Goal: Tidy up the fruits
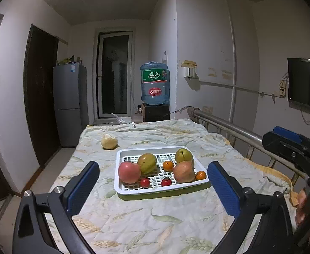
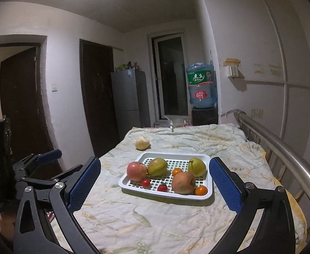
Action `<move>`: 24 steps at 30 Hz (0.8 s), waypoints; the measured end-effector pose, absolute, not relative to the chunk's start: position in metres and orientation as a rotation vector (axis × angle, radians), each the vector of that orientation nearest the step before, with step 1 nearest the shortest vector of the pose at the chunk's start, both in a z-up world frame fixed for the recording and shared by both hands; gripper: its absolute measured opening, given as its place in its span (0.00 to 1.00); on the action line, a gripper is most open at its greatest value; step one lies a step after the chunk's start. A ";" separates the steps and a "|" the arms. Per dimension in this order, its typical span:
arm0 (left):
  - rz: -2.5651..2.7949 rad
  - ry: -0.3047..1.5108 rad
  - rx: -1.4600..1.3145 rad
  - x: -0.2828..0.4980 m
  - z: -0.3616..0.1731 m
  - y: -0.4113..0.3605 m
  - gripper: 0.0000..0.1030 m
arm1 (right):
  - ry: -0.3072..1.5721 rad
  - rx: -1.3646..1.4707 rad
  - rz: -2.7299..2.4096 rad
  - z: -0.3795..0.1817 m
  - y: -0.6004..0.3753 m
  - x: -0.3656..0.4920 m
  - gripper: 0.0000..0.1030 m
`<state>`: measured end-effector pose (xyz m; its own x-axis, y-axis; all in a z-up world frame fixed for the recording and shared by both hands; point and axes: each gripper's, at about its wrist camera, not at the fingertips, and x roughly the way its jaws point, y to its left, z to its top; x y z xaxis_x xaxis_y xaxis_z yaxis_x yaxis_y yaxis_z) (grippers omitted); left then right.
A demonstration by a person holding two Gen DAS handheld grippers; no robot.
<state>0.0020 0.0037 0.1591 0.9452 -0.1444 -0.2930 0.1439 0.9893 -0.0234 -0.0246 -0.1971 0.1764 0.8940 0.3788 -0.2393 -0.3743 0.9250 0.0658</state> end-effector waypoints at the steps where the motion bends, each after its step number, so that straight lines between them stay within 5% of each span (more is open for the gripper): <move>1: -0.141 0.298 0.005 0.000 0.159 0.003 1.00 | 0.246 0.014 0.389 0.176 -0.196 -0.028 1.00; 24: -0.113 0.346 0.034 -0.034 0.120 0.008 1.00 | 0.249 -0.031 0.347 0.136 -0.182 -0.067 1.00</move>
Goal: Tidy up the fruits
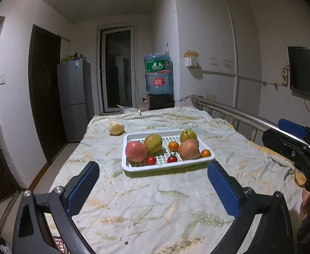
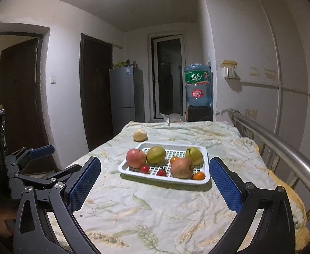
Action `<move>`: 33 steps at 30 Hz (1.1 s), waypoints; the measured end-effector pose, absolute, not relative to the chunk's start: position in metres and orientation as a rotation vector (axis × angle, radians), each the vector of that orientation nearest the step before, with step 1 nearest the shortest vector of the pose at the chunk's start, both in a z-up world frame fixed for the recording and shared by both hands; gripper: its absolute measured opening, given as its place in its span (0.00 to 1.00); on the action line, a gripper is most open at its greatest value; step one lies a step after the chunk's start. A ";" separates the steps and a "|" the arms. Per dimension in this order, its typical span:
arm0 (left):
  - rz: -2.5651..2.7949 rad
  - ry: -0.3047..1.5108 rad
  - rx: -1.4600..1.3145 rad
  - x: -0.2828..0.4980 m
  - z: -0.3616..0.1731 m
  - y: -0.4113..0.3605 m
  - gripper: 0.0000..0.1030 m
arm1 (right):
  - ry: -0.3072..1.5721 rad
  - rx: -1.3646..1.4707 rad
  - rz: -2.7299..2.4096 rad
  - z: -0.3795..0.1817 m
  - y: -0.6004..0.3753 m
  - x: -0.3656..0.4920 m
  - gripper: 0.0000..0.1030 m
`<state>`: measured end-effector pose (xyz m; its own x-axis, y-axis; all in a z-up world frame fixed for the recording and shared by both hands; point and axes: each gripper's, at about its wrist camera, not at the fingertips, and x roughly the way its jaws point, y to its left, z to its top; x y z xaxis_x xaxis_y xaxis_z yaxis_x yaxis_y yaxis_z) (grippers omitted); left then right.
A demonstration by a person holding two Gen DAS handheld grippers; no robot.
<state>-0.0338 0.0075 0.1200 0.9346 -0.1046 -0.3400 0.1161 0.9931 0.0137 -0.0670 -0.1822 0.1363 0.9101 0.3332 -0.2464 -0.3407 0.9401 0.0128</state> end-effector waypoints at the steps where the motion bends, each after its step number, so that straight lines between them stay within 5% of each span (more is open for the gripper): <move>1: -0.113 0.353 0.035 -0.034 0.117 0.007 1.00 | 0.256 -0.028 0.347 0.134 -0.182 -0.067 1.00; 33: -0.105 0.563 0.062 -0.002 0.040 0.008 1.00 | 0.483 0.009 0.313 0.050 -0.184 -0.031 1.00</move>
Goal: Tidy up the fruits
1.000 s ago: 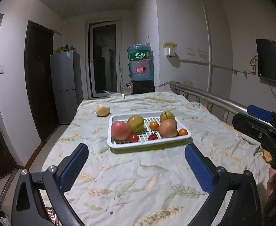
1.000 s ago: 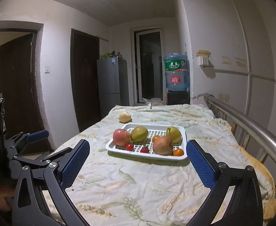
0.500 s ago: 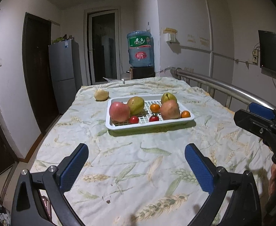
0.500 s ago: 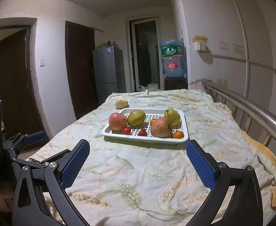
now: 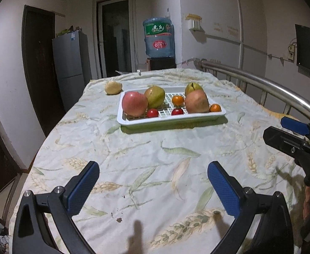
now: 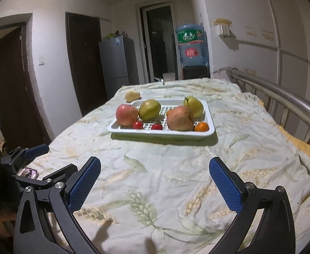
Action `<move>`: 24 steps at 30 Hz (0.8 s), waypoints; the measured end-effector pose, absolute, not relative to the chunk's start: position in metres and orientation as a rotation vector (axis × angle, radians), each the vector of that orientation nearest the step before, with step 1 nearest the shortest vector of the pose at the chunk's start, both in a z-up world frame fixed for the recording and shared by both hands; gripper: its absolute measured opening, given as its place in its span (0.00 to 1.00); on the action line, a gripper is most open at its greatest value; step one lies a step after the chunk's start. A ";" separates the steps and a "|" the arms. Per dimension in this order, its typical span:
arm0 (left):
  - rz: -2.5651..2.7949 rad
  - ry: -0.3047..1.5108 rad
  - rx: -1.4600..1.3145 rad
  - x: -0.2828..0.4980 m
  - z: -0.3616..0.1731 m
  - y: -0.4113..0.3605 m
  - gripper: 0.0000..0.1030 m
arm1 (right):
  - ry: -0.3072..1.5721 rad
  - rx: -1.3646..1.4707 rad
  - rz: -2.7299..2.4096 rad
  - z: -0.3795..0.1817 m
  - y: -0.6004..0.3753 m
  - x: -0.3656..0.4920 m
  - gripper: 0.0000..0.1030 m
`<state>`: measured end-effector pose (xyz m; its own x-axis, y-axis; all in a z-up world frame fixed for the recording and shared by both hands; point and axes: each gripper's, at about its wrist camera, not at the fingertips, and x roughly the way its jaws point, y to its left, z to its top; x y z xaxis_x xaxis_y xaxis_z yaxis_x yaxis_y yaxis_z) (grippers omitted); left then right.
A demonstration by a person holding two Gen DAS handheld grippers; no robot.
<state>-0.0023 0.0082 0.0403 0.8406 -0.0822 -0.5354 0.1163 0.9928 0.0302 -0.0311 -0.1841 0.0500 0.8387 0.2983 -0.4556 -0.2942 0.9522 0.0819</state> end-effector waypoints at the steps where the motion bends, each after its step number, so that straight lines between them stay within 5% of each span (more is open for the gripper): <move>1: -0.105 0.568 0.066 -0.001 0.039 0.008 1.00 | 0.491 0.006 0.313 0.048 -0.184 -0.030 1.00; 24: -0.120 0.735 0.056 0.029 -0.007 0.008 1.00 | 0.674 -0.003 0.265 0.001 -0.187 0.002 1.00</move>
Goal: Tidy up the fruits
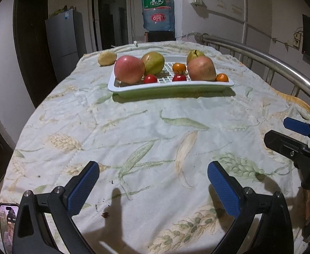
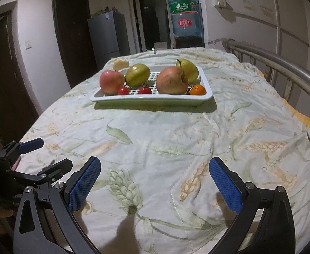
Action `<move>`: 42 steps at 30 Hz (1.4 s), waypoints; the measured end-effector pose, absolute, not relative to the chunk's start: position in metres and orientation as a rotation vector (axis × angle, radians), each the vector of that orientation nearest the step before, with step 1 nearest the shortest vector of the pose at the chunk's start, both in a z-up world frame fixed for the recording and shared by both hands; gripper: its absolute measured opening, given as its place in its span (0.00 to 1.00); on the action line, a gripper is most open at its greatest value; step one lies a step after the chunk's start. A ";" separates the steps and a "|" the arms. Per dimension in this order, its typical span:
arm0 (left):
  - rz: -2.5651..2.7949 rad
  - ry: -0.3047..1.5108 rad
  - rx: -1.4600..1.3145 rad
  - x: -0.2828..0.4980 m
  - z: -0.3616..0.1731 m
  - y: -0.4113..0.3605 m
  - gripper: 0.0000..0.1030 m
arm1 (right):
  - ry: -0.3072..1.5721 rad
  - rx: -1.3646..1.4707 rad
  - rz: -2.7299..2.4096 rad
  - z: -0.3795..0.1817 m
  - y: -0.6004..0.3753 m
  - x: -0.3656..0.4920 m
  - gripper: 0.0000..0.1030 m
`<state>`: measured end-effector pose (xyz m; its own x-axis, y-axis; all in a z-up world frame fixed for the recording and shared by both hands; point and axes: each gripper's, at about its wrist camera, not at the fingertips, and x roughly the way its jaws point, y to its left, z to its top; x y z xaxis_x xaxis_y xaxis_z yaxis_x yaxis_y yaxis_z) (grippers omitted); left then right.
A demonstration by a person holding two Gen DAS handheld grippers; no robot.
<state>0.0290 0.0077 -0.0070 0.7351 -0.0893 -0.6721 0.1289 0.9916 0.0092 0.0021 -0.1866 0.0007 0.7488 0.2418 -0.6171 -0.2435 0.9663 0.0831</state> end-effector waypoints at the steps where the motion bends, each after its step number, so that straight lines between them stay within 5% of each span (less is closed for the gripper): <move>1: -0.121 0.743 0.053 0.030 -0.008 0.008 1.00 | 0.682 -0.004 0.263 -0.001 -0.186 0.004 1.00; 42: -0.113 0.946 0.044 0.060 -0.038 0.010 1.00 | 0.941 -0.083 0.162 -0.045 -0.175 0.035 1.00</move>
